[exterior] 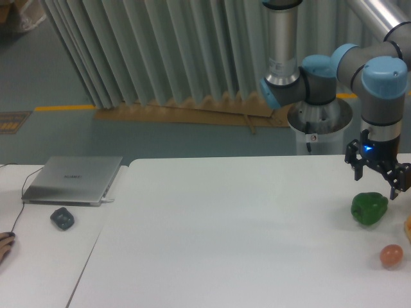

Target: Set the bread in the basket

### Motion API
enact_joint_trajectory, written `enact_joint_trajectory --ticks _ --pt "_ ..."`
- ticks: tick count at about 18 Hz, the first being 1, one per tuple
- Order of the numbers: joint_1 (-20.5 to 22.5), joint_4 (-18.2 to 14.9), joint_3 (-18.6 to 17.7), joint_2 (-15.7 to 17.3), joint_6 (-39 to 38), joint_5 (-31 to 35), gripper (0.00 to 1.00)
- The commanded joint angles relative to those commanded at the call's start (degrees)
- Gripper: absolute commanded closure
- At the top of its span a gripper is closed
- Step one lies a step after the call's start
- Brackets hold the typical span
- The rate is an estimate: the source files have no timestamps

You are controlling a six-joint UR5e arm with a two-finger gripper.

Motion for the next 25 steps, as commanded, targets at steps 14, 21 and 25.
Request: enact_joint_trajectory --ticks 14,21,25 --pt "0.0 0.6 -0.9 0.0 -3.4 0.0 0.00" --pt "0.0 0.5 -1.1 0.0 -2.9 1.1 0.00" --pt "0.0 0.4 -1.1 0.0 -3.1 1.2 0.00"
